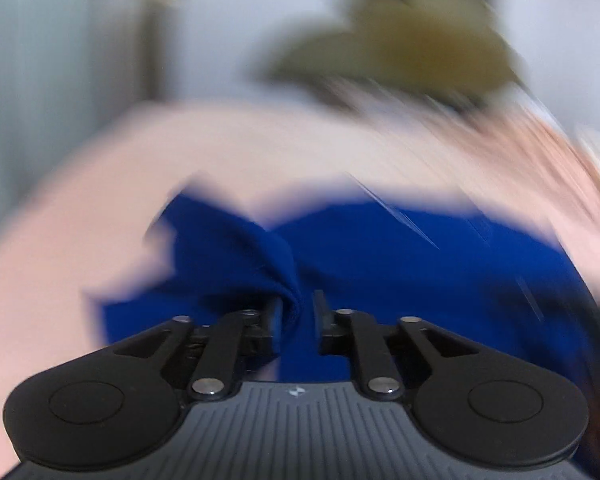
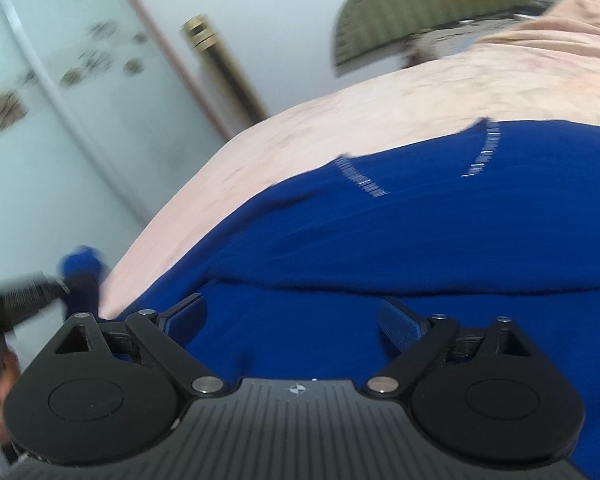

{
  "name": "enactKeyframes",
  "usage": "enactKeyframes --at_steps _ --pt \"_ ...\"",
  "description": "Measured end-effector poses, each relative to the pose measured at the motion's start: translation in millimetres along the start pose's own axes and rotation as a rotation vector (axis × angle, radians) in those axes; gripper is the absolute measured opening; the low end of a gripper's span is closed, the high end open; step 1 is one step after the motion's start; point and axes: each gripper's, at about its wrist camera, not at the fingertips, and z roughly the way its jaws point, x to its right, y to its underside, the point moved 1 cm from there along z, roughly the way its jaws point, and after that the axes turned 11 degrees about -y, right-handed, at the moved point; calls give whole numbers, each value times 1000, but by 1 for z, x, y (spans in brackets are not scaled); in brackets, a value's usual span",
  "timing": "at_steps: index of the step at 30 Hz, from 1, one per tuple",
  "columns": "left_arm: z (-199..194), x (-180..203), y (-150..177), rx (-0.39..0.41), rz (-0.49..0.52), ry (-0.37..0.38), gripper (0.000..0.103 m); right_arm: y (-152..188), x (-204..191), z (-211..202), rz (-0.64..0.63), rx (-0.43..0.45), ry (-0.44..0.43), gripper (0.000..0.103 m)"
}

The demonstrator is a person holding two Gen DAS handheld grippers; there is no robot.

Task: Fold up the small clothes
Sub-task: 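Fold the held sleeve across the body and open the left gripper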

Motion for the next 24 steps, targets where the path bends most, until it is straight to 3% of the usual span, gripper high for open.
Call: enactKeyframes --at_steps 2,4,8,10,14,19,21,23,24 --pt "9 32 21 -72 112 74 48 -3 11 -4 27 21 21 95" --pt "8 44 40 -62 174 56 73 -4 17 -8 31 26 32 95" --pt "-6 32 56 -20 219 37 75 -5 19 -2 6 5 14 95" --pt "-11 14 52 -7 180 21 75 -7 18 4 18 -11 -32 95" --pt "-15 -29 41 45 12 -106 75 -8 19 32 135 -61 -178 94" --pt "-4 -85 25 38 -257 -202 75 -12 25 66 251 -59 -176 85" --pt "0 -101 18 40 -330 -185 75 -13 24 73 262 -42 -178 76" --pt "5 -108 14 36 -349 -192 75 -16 21 80 211 -59 -152 52" --pt "10 -106 14 32 -333 -201 76 -16 17 83 181 -79 -128 28"
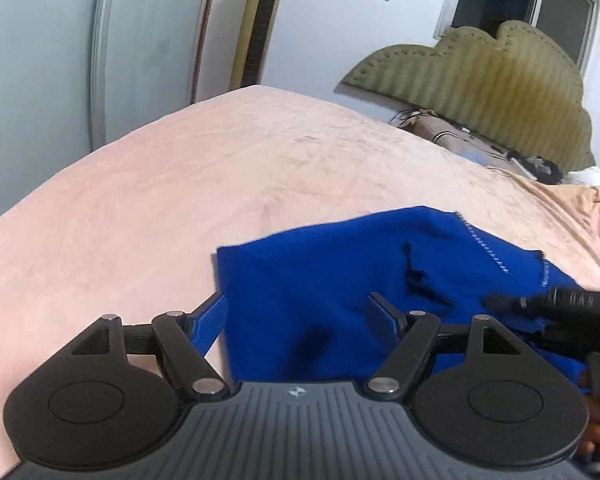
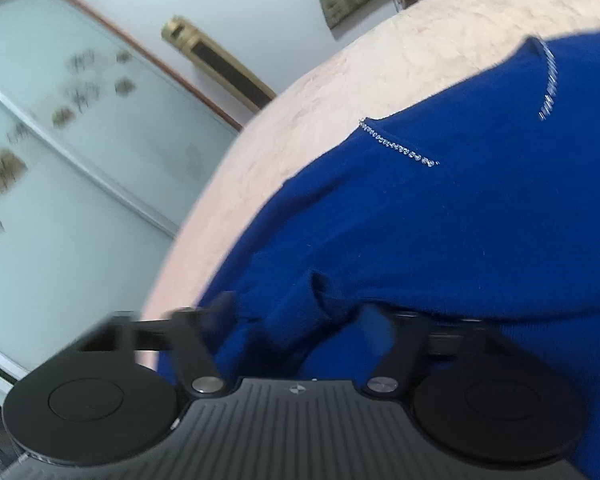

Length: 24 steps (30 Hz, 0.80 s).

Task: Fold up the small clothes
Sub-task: 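Fold the held sleeve across the body and open the left gripper, then grasp the sweater's side edge with the right gripper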

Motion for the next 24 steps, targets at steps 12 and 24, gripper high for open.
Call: enactKeyframes --at_steps 12,24 --pt "31 21 13 -50 209 -161 77 18 -40 -75 -332 -3 170 43" --pt "30 16 19 -52 182 -158 78 -1 -40 -76 -395 77 233 51"
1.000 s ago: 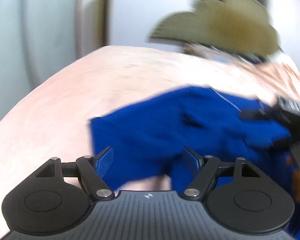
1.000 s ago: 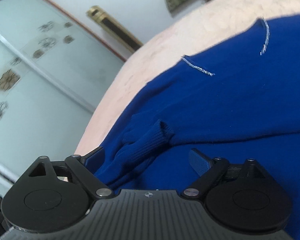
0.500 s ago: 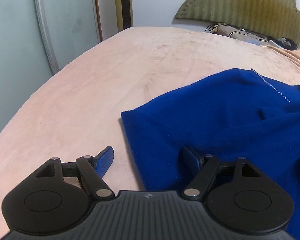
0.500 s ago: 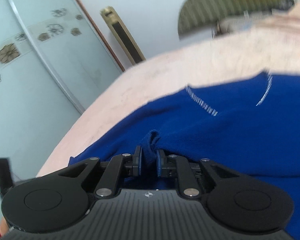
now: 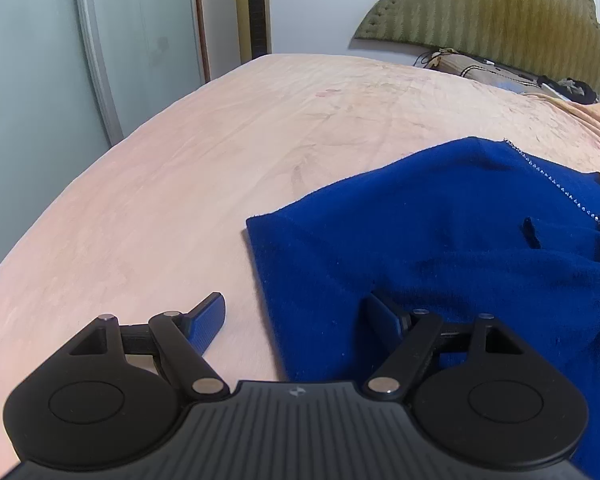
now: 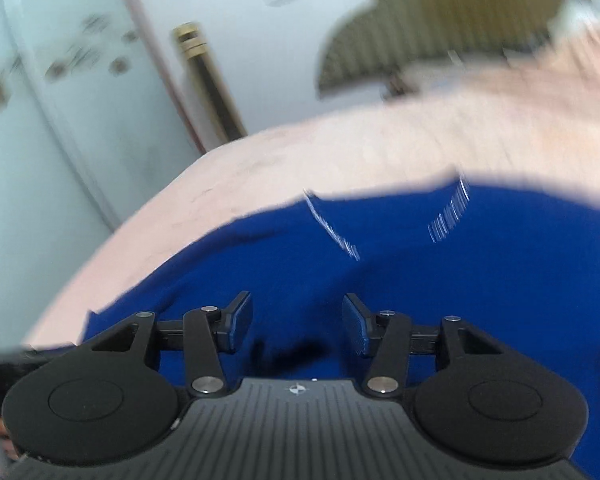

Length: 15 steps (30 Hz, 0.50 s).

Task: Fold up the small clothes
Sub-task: 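Grasp the sweater's side edge with the right gripper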

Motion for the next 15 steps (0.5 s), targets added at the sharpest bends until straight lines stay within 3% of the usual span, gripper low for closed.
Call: enactKeyframes --at_steps 3,7,9,10,11,12,15 --pt "-3 2 4 8 -3 -9 78 -14 -31 35 -174 -79 -25 52" --pt "-10 -1 8 9 6 5 78 -10 -48 92 -206 -267 -76 50" --pt "-12 -5 10 8 5 17 78 1 -53 119 -258 -353 -41 49" --pt "-13 -6 11 7 3 24 78 7 -56 126 -303 -355 -13 35" --pt "-13 -8 12 6 0 31 78 11 -65 127 -333 -344 -1 29" --pt "-13 -10 13 4 -4 35 78 10 -68 128 -333 -335 18 11" --pt "-14 -12 15 4 -17 44 78 -2 -70 125 -293 -264 20 10"
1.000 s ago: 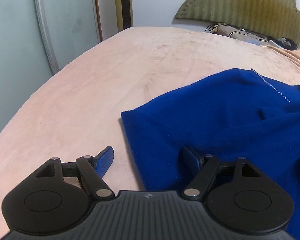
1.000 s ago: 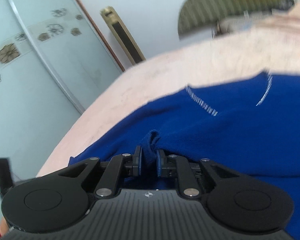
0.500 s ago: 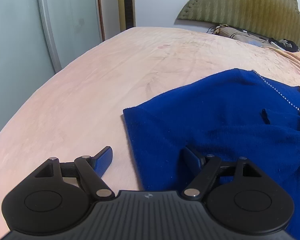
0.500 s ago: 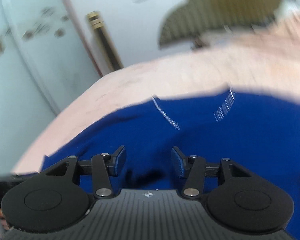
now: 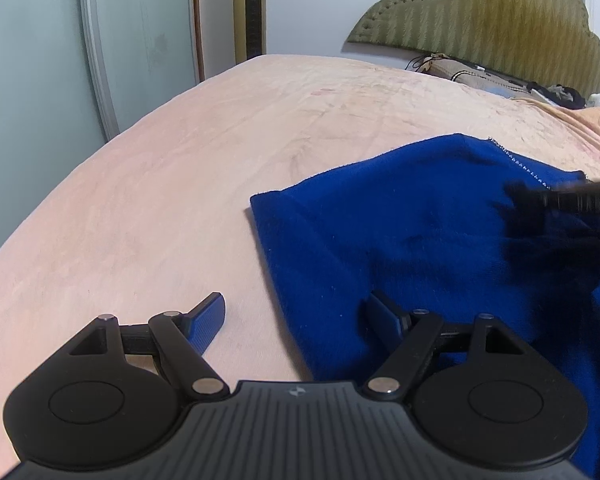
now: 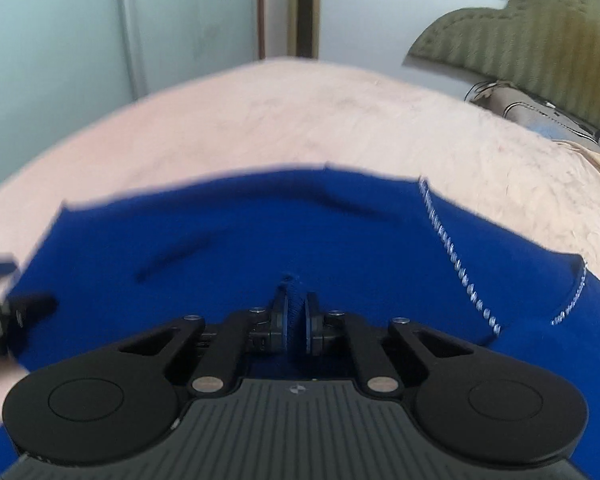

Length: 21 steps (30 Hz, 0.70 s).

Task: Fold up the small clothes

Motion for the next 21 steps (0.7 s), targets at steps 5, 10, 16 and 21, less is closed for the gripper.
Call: enactKeyframes --at_steps 5,10,16,21 --pt "-1 3 2 1 -7 -4 79 -27 5 -7 74 113 -86 11" --pt "-7 -4 3 0 -8 8 79 -39 22 4 213 134 -243 54" --pt "-12 -16 0 -9 -90 36 79 -10 53 -65 382 252 -190 55" --pt "-29 -3 -2 15 -46 91 79 38 83 -76 587 164 -265 52"
